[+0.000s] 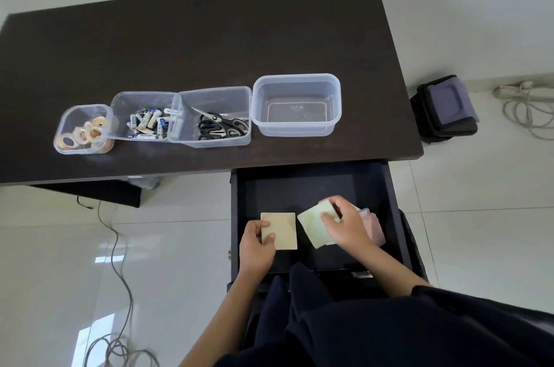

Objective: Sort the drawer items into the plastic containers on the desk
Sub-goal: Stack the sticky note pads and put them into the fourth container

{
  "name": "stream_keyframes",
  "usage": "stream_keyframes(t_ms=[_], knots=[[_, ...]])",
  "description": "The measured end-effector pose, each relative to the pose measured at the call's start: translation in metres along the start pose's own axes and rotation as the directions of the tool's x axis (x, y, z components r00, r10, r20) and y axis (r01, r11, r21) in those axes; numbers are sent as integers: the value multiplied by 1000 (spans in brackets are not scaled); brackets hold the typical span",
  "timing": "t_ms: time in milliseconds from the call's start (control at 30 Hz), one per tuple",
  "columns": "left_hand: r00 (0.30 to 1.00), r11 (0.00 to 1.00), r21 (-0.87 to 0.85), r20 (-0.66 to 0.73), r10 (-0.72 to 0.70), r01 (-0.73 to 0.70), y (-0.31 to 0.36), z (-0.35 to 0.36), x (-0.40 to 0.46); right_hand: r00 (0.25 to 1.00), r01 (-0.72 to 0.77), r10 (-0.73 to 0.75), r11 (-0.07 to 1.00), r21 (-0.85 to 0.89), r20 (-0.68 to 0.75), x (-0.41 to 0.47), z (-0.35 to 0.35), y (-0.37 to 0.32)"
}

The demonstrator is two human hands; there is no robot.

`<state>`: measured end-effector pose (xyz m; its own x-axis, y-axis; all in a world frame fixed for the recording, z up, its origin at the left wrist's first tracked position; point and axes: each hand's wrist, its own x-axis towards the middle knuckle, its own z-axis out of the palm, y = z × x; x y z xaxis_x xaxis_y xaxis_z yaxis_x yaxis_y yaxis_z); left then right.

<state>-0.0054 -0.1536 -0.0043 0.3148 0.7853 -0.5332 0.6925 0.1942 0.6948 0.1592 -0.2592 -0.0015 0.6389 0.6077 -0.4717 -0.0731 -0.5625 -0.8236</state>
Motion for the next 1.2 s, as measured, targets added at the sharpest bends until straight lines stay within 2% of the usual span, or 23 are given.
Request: stream_keyframes(t_ms=[133,233,400,467,533,600,667,767,933,1100,1200], knots=[[999,997,-57,18,49,-48,7,0,0,993,57,-62,997,46,103,-8,-23,-33],[991,991,-104,97,96,-86,12,0,0,977,51,-58,998,41,207,-10,-27,-46],[957,971,-164,205,205,-173,26,1,-3,972,98,-87,994,-39,217,4,-16,-47],[956,951,-285,226,185,-117,32,0,-6,981,90,-88,996,-1,172,9,-10,-43],[961,913,-406,236,147,-40,37,-1,-8,997,67,-68,997,49,23,11,-4,-41],[963,881,-473,231,140,-14,39,-1,-8,991,46,-35,996,82,-129,9,3,-42],[965,857,-515,223,136,-2,41,0,-8,983,40,-22,994,97,-180,6,11,-41],[967,839,-544,221,125,15,46,2,-9,989,32,-19,996,87,-146,2,20,-36],[962,827,-561,244,120,39,49,7,-9,999,-45,45,997,66,2,0,21,-32],[970,842,-535,233,72,66,48,10,-11,1000,8,-7,999,43,-28,-5,25,-27],[983,860,-509,176,53,45,48,11,-14,999,37,-36,999,27,-23,-8,27,-25]])
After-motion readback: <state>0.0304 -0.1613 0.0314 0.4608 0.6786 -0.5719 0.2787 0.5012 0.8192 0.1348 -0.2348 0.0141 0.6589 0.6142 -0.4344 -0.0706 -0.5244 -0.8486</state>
